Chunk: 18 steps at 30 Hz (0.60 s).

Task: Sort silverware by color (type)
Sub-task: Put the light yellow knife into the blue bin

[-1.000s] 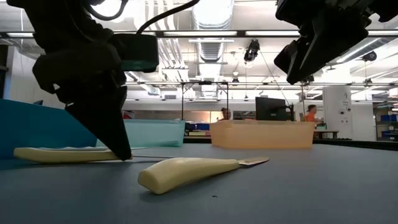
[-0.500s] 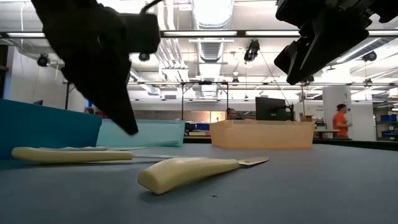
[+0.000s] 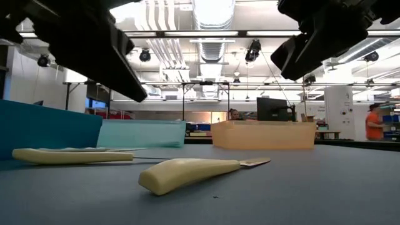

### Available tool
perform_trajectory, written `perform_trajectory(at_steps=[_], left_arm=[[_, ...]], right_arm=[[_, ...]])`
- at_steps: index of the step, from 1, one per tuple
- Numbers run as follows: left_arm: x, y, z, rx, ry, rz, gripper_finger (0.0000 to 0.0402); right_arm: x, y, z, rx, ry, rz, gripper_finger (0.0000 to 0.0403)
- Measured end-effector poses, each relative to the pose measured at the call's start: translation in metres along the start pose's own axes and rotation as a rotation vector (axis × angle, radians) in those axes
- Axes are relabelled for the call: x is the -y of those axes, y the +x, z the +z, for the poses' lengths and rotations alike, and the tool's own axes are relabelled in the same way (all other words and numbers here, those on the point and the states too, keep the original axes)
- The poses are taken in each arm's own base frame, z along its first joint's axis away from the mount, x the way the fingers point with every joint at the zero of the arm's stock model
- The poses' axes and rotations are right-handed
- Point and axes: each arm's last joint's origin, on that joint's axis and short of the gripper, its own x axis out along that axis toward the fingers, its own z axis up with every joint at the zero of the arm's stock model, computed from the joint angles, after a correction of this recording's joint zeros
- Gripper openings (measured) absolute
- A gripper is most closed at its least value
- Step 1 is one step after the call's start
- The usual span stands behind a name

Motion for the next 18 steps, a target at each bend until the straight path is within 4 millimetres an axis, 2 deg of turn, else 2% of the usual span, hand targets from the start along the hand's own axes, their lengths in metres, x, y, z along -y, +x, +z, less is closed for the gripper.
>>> perform_trajectory(at_steps=[3, 5, 10, 14, 18], left_arm=[[-0.005, 0.001, -0.014, 0.024, -0.053, -0.013, 0.0000], [-0.005, 0.003, -0.028, 0.082, -0.089, -0.033, 0.0000], [-0.009, 0.008, -0.048, 0.208, -0.192, -0.129, 0.0000], [-0.011, 0.009, -0.050, 0.223, -0.224, -0.130, 0.0004], [-0.012, 0.010, -0.052, 0.147, -0.183, -0.095, 0.0031]], right_arm=[[0.001, 0.004, -0.005, 0.060, -0.019, 0.008, 0.0122], [0.002, 0.006, -0.010, 0.092, -0.025, -0.007, 0.0120], [0.006, 0.008, -0.018, 0.144, -0.020, -0.058, 0.0119], [0.006, 0.009, -0.019, 0.143, -0.022, -0.080, 0.0123], [0.006, 0.009, -0.018, 0.151, -0.037, -0.081, 0.0121]])
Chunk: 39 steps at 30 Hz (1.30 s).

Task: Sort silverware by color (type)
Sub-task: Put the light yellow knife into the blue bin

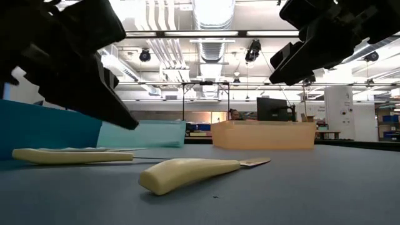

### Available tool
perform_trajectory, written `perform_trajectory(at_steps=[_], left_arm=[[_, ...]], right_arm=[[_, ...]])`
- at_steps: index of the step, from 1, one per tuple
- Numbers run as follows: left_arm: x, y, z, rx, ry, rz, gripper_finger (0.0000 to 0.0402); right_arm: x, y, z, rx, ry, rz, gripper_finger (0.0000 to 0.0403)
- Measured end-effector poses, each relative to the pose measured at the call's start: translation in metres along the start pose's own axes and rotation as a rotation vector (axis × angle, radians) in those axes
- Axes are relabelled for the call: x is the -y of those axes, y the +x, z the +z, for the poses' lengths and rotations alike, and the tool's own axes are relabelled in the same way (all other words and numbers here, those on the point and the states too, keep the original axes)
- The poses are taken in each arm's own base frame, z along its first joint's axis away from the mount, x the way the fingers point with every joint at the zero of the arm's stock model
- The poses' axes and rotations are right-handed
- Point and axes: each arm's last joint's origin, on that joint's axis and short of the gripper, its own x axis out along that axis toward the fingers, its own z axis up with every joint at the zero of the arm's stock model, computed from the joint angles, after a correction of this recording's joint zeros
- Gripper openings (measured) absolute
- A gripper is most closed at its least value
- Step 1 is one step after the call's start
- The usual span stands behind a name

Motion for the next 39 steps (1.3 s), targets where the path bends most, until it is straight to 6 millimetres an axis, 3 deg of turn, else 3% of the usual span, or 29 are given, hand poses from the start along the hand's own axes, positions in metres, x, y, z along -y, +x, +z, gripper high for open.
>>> perform_trajectory(at_steps=[10, 13, 25, 39], left_arm=[[-0.002, -0.001, -0.002, -0.084, 0.037, 0.051, 0.0172], [-0.004, 0.000, -0.003, -0.087, 0.025, 0.055, 0.0192], [-0.005, 0.002, -0.003, -0.085, 0.018, 0.059, 0.0173], [0.000, 0.022, -0.023, -0.116, -0.026, 0.064, 0.0170]], right_arm=[[0.001, 0.000, 0.001, 0.014, -0.009, -0.024, 0.0123], [0.001, 0.000, 0.001, 0.014, -0.014, -0.023, 0.0121], [0.001, 0.000, 0.001, 0.015, -0.019, -0.025, 0.0121], [0.001, 0.000, 0.001, 0.016, -0.022, -0.025, 0.0114]])
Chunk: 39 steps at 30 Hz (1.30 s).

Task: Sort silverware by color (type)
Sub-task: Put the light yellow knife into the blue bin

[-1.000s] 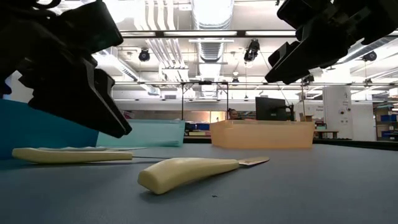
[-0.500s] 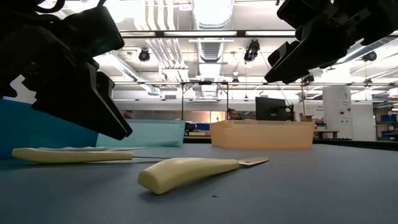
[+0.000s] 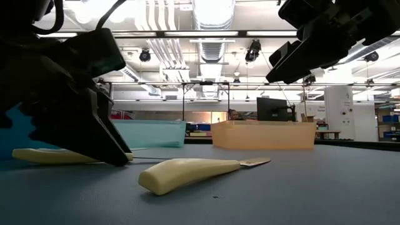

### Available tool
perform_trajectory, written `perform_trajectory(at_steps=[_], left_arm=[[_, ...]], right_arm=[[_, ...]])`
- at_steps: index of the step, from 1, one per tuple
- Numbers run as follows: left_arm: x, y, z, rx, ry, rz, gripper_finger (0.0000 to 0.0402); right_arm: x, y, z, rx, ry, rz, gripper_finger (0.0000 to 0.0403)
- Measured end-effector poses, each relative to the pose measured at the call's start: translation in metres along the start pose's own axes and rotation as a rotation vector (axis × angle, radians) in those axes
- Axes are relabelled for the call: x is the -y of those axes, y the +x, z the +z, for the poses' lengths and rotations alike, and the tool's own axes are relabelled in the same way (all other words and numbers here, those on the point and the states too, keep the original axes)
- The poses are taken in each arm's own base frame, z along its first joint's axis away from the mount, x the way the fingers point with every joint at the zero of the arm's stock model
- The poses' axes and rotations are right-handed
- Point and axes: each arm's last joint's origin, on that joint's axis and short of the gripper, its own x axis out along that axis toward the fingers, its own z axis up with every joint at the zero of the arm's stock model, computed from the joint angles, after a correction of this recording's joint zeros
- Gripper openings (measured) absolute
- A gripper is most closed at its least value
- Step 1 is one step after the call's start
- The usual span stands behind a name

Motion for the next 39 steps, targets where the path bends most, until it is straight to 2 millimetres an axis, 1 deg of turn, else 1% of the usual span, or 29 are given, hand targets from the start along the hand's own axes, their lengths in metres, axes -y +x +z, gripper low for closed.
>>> perform_trajectory(at_steps=[2, 4, 11, 20, 28, 33, 36, 39], left_arm=[[0.000, 0.002, -0.002, -0.003, -0.016, 0.009, 0.0160], [0.000, 0.003, -0.004, -0.010, -0.021, 0.012, 0.0140], [-0.001, 0.005, -0.005, -0.019, -0.022, 0.018, 0.0028], [0.000, 0.004, -0.003, -0.017, -0.018, 0.015, 0.0026], [0.002, -0.002, 0.009, 0.006, 0.031, 0.015, 0.0026], [0.003, -0.007, 0.015, 0.039, 0.031, 0.027, 0.0026], [0.002, -0.012, 0.021, 0.059, 0.041, 0.020, 0.0026], [0.000, -0.024, 0.030, 0.086, 0.044, 0.015, 0.0026]], right_arm=[[0.000, 0.000, 0.000, 0.002, 0.000, 0.000, 0.0114], [0.000, 0.000, 0.000, 0.003, 0.000, 0.000, 0.0114], [0.000, 0.000, 0.000, 0.003, 0.000, 0.000, 0.0114], [0.000, 0.000, 0.000, 0.003, 0.000, 0.000, 0.0114], [0.000, 0.000, 0.000, 0.002, 0.000, 0.001, 0.0114], [0.000, 0.000, 0.000, 0.002, 0.000, 0.001, 0.0114], [0.000, 0.000, 0.000, 0.002, 0.000, 0.001, 0.0114], [0.000, 0.000, 0.000, 0.002, 0.000, 0.002, 0.0114]])
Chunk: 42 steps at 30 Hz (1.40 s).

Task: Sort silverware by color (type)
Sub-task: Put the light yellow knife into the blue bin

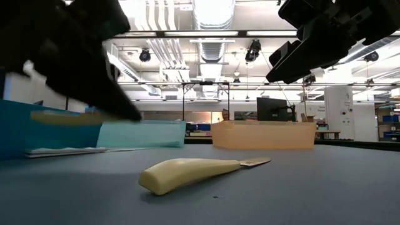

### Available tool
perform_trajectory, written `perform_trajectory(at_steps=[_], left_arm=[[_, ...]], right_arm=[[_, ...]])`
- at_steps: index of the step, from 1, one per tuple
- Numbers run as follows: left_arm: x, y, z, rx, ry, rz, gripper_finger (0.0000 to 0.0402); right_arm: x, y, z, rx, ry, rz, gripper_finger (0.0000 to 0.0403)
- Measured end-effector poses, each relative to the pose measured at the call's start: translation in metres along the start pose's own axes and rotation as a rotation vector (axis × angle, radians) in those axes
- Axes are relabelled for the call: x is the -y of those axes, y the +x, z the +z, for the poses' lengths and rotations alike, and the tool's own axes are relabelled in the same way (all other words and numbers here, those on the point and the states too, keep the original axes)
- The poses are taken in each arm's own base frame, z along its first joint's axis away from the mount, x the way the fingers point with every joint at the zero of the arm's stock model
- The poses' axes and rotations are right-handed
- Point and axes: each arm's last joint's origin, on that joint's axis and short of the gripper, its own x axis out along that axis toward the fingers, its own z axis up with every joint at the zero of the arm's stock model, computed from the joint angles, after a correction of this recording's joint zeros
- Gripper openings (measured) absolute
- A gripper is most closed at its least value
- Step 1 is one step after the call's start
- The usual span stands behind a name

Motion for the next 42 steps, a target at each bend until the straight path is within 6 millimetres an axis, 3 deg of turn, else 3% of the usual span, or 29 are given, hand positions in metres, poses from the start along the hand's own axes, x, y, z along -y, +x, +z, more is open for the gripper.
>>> perform_trajectory(at_steps=[6, 11, 20, 25, 31, 36, 42], left_arm=[[-0.012, -0.032, 0.026, 0.057, -0.053, -0.011, 0.0026], [-0.032, -0.072, 0.045, 0.075, -0.158, -0.031, 0.0026], [-0.091, -0.145, 0.043, -0.153, -0.337, -0.012, 0.0026], [-0.113, -0.176, 0.046, -0.278, -0.379, 0.011, 0.0026], [-0.122, -0.190, 0.042, -0.444, -0.450, 0.046, 0.0026], [-0.118, -0.184, 0.036, -0.540, -0.500, 0.058, 0.0026], [-0.120, -0.179, 0.026, -0.639, -0.551, 0.245, 0.0026]], right_arm=[[0.000, 0.000, 0.000, 0.002, 0.005, 0.000, 0.0114], [0.000, 0.000, 0.000, 0.005, 0.007, 0.000, 0.0114], [0.000, 0.000, 0.001, 0.007, 0.007, 0.000, 0.0114], [0.001, 0.000, 0.001, 0.010, 0.008, -0.017, 0.0114], [0.001, 0.000, 0.001, 0.011, 0.008, -0.025, 0.0114], [0.001, 0.000, 0.001, 0.011, 0.017, -0.025, 0.0114], [0.001, 0.000, 0.001, 0.014, 0.029, -0.025, 0.0114]])
